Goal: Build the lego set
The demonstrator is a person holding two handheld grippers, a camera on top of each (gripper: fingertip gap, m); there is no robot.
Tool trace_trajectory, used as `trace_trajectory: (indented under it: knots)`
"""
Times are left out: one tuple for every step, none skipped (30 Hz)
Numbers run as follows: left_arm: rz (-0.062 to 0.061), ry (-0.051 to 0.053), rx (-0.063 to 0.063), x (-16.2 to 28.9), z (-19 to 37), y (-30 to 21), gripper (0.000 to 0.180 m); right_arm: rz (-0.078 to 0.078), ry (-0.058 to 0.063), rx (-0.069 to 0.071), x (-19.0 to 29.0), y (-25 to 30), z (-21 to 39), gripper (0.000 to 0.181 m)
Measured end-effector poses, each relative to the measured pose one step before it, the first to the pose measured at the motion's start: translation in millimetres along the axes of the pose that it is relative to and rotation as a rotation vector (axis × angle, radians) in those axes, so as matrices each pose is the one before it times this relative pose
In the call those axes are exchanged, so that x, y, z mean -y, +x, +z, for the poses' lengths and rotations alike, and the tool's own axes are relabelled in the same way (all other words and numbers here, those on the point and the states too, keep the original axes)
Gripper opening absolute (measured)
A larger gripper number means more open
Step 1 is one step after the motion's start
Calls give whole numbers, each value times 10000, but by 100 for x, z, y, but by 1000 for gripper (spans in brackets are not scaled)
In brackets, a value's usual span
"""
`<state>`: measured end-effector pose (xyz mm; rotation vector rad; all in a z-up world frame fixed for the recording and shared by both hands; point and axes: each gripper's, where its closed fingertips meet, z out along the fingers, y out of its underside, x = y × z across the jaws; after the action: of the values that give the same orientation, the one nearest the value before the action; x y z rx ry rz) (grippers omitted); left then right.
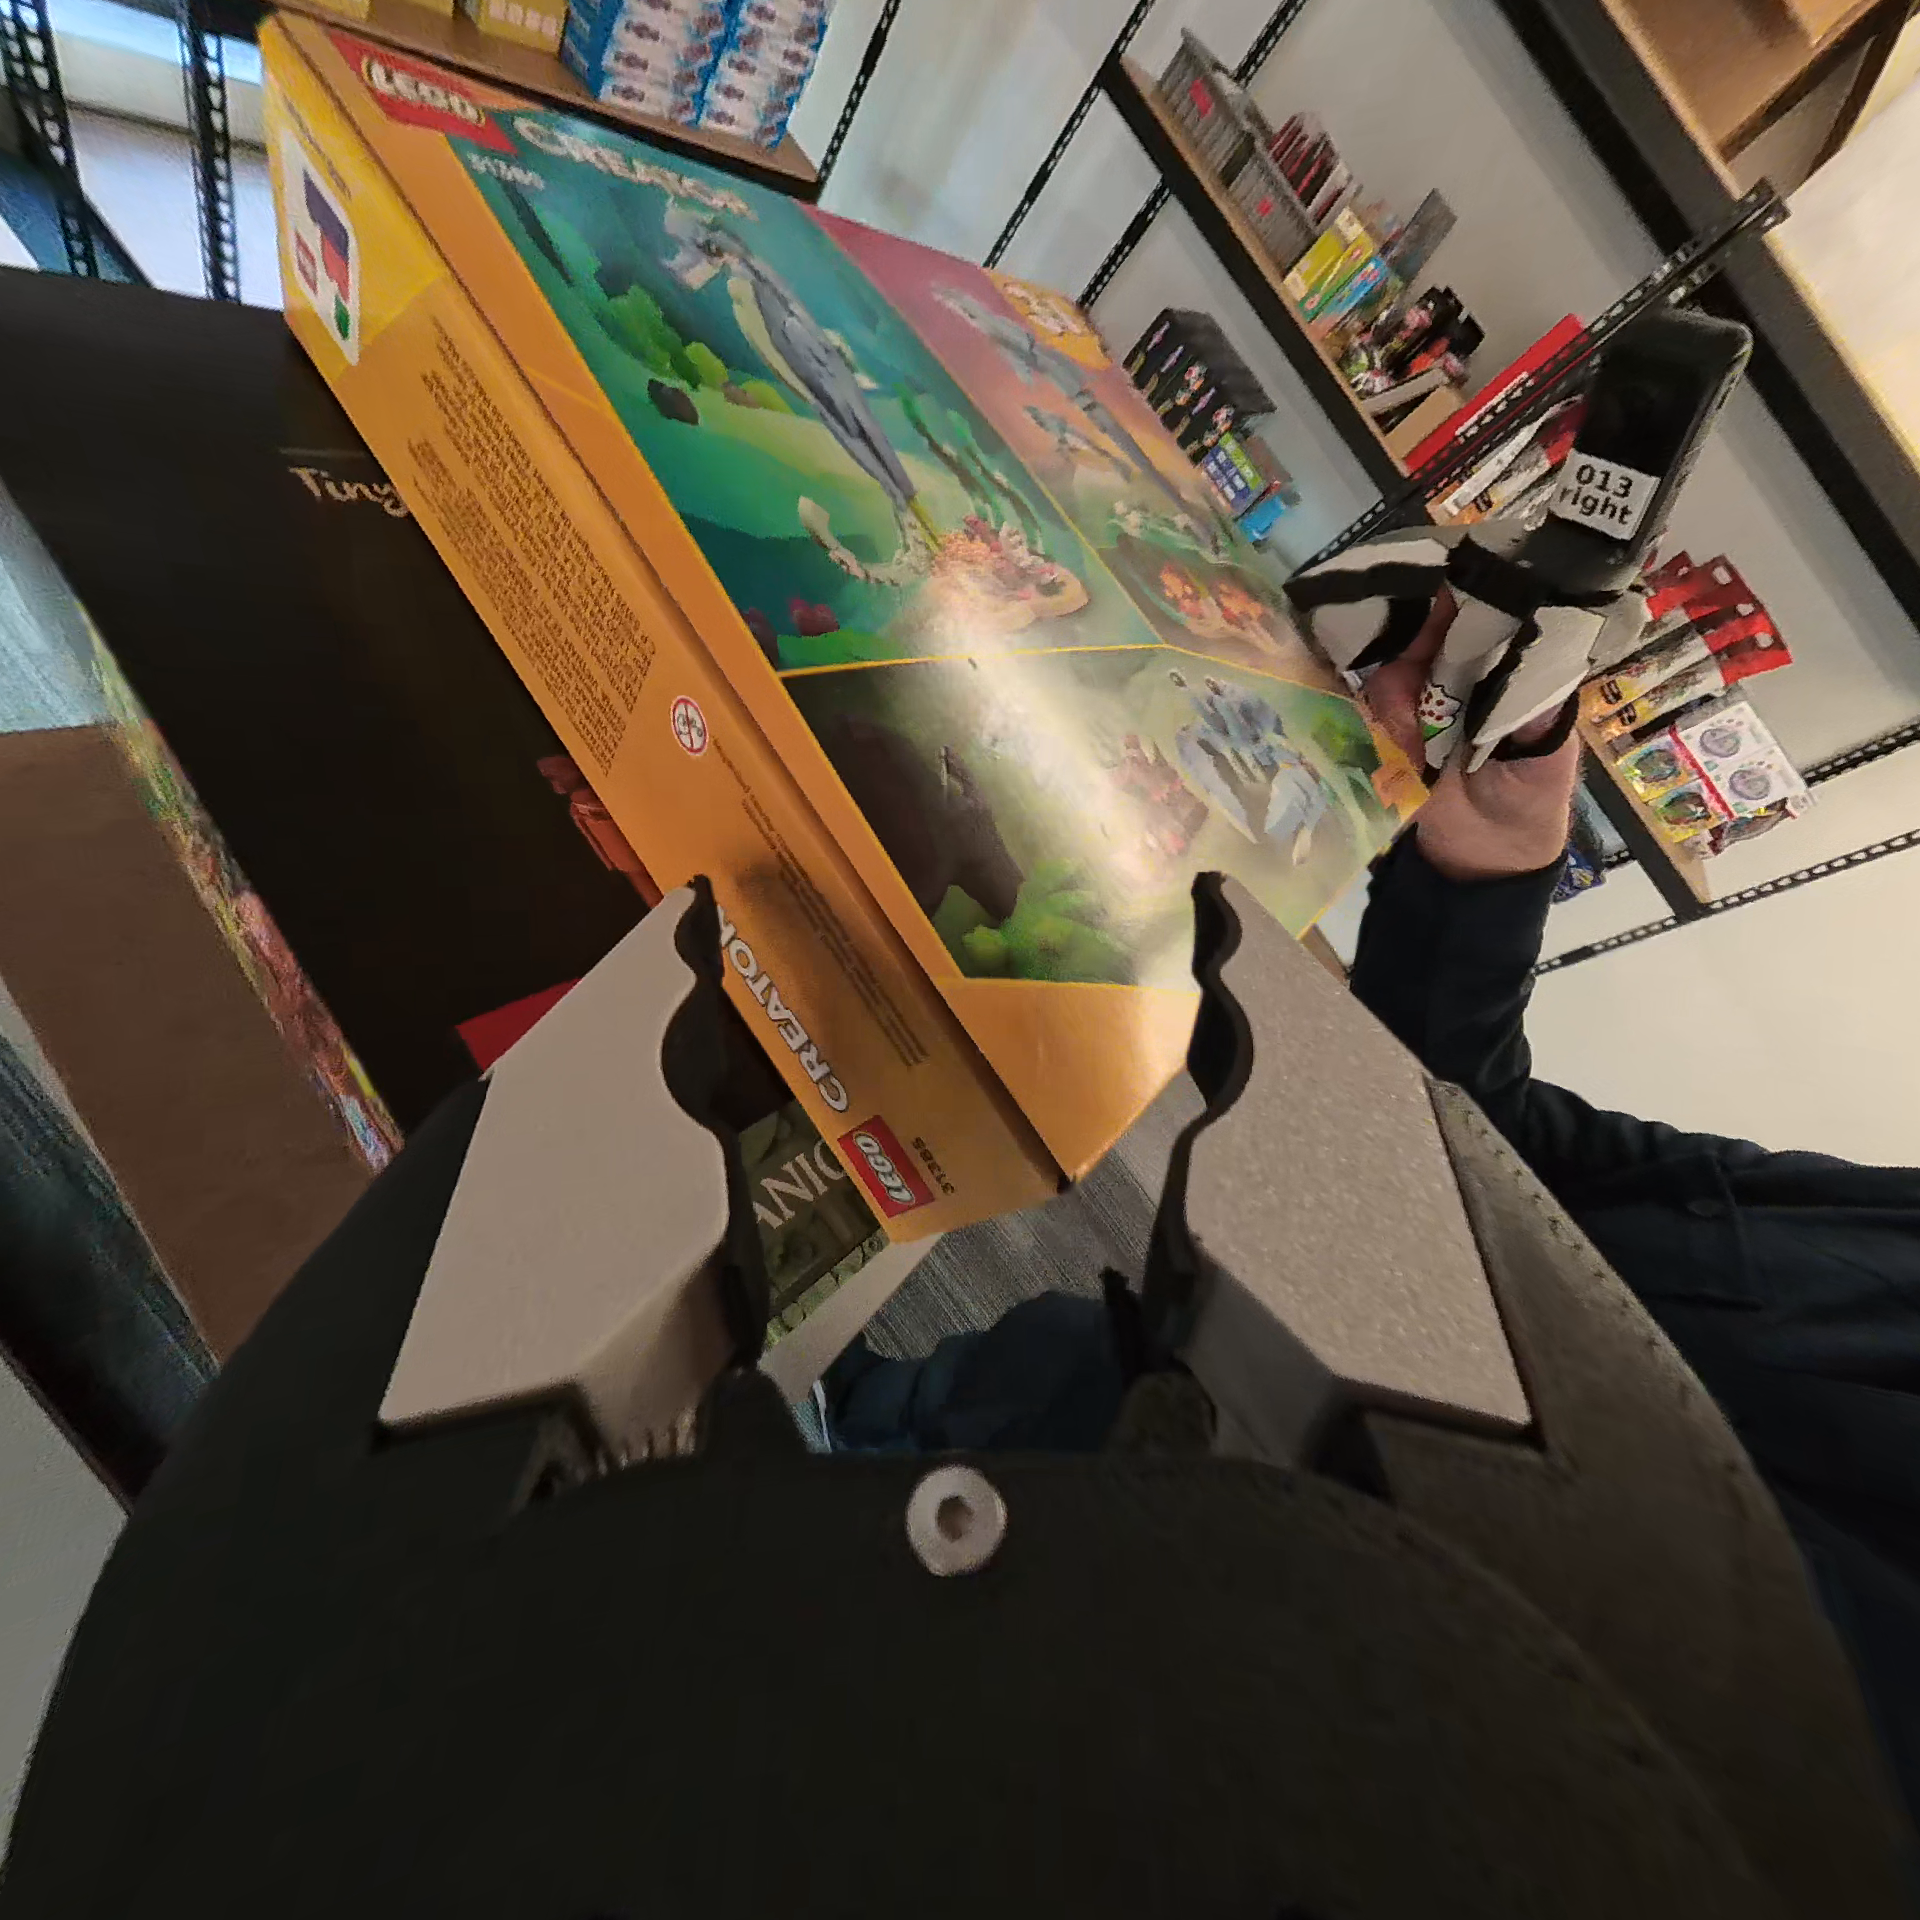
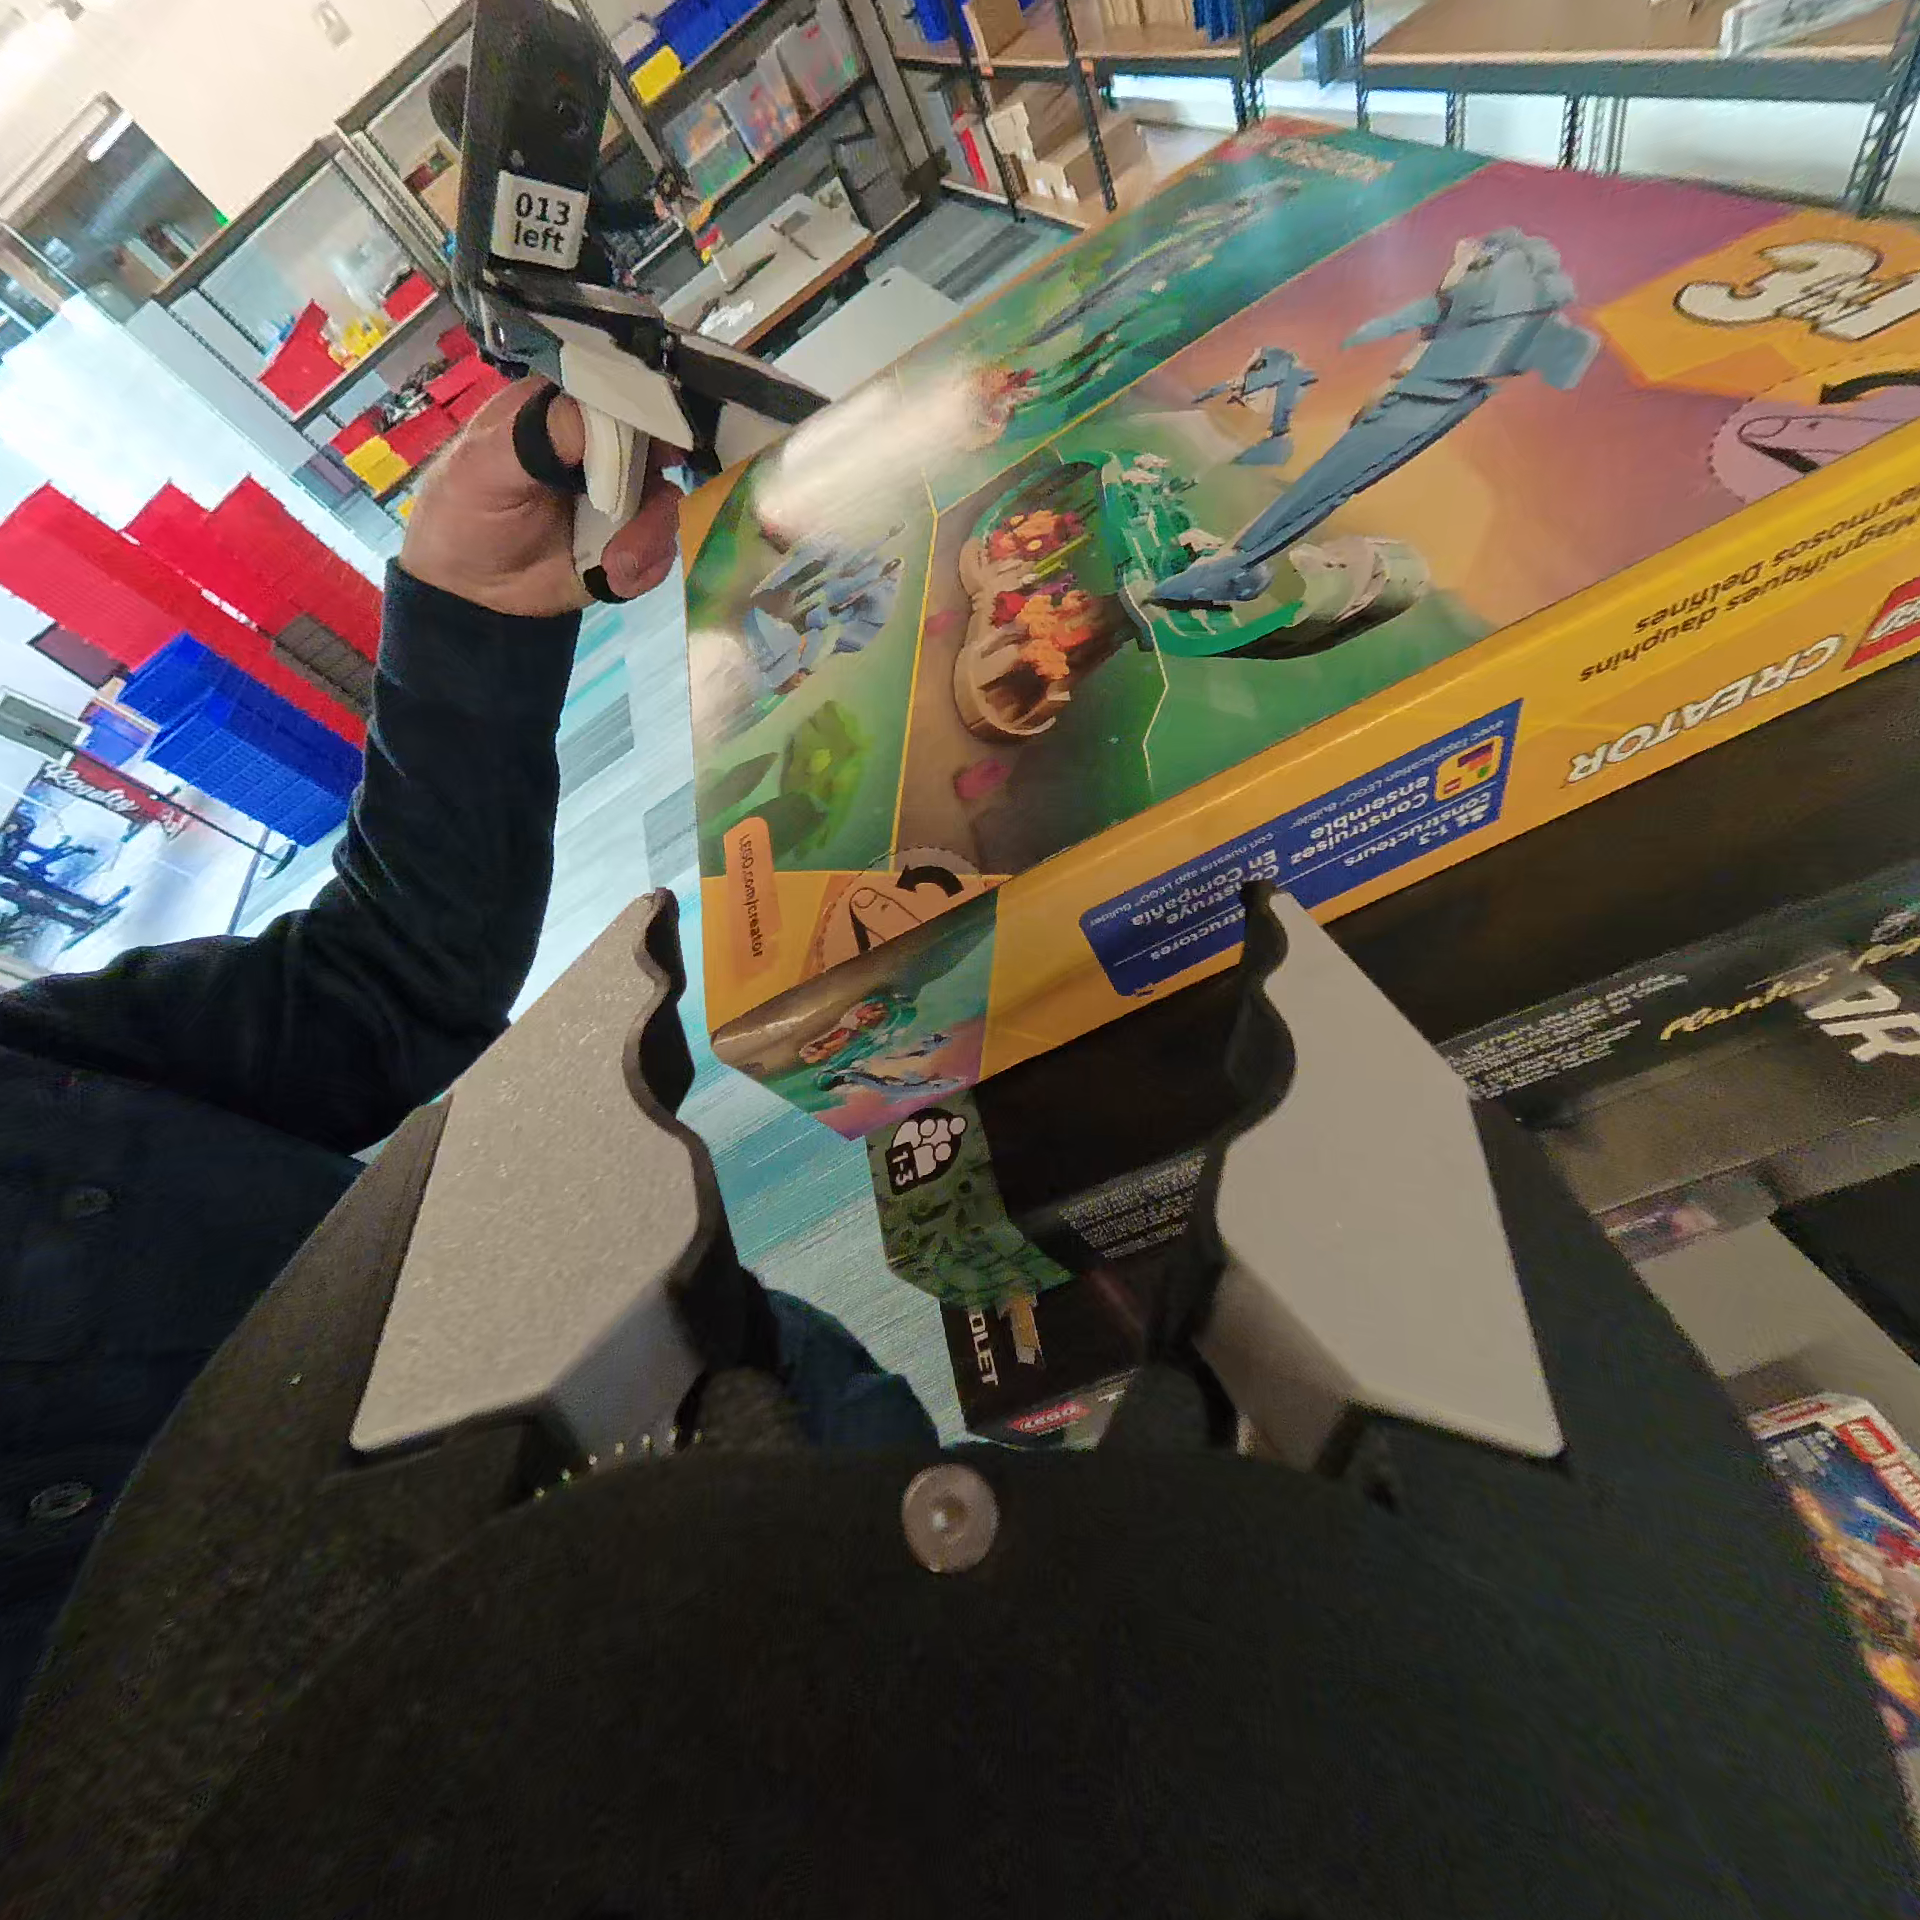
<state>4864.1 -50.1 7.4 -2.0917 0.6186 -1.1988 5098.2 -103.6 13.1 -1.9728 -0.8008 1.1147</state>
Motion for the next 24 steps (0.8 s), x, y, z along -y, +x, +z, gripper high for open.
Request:
trace_trajectory:
  knots:
    - [120, 83, -31, 161, -89, 119, 88, -86, 111, -24, 156, -32, -210, 106]
    - [139, 29, -48, 82, -7, 163, 88, -35, 64, 27, 74, -77, -165, 106]
    - [48, -8, 1, 28, 61, 47, 88, -7, 65, 31, 66, -55, -138, 107]
    - [17, 49, 14, 116, 47, 19, 89, -14, 96, 39, 100, -53, -122, 107]
    - [54, 78, -38, 148, 59, 128, 89, 11, 88, 51, 79, -38, -103, 107]
    - [25, -6, -13, 24, 91, 73, 89, 18, 61, 40, 28, -1, -74, 108]
    - [11, -26, 19, -34, 116, 12, 89, -2, 54, 9, 2, 36, -64, 108]
    - [43, 23, 15, 35, 110, 6, 90, -9, 64, 14, 4, 2, -81, 108]
    - [50, -2, 43, -23, 103, -54, 90, -7, 52, 68, -4, -105, -60, 108]
    - [-25, -83, 27, -154, 94, -88, 90, -18, 7, 86, -55, -143, -26, 108]
    - [-24, -12, -21, -43, 62, -19, 91, -24, -26, 20, -95, -66, -3, 108]
    - [-2, 48, 5, 68, 8, -44, 91, -23, -21, -35, -84, 50, -15, 108]
    - [-35, 32, 30, 71, 7, -100, 91, -9, 16, -12, -4, 39, -22, 109]
    - [-2, 34, -18, 84, -15, -14, 91, -3, 47, 46, 45, -13, -31, 109]
    - [19, 46, -52, 127, -22, 65, 91, 2, 48, 40, 64, 7, -3, 109]
    - [-11, 43, 16, 119, 3, -59, 91, 16, 49, -11, 69, 110, 14, 110]
    - [-4, -2, 92, 72, 68, -183, 90, 29, 32, -4, 72, 96, 78, 110]
    - [40, -18, 81, 86, 73, -128, 91, 28, -35, 15, 17, 33, 132, 112]
    - [31, 84, -8, 227, 23, 16, 91, -24, -36, -7, 12, 11, 81, 112]
    - [-55, 93, -68, 224, -26, 33, 91, -45, 39, -47, 112, 47, -2, 113]
    - [-37, 73, -101, 176, -27, 69, 91, -28, 83, -21, 174, 29, -56, 113]
    - [-29, 75, -78, 150, -61, 17, 92, -2, 67, 27, 126, -15, -68, 113]
    - [-47, 94, 9, 146, -144, -122, 92, 18, 49, 26, 91, 14, -71, 114]
    - [-29, 50, 32, 65, -120, -161, 92, 17, 36, -7, 51, 59, -36, 114]
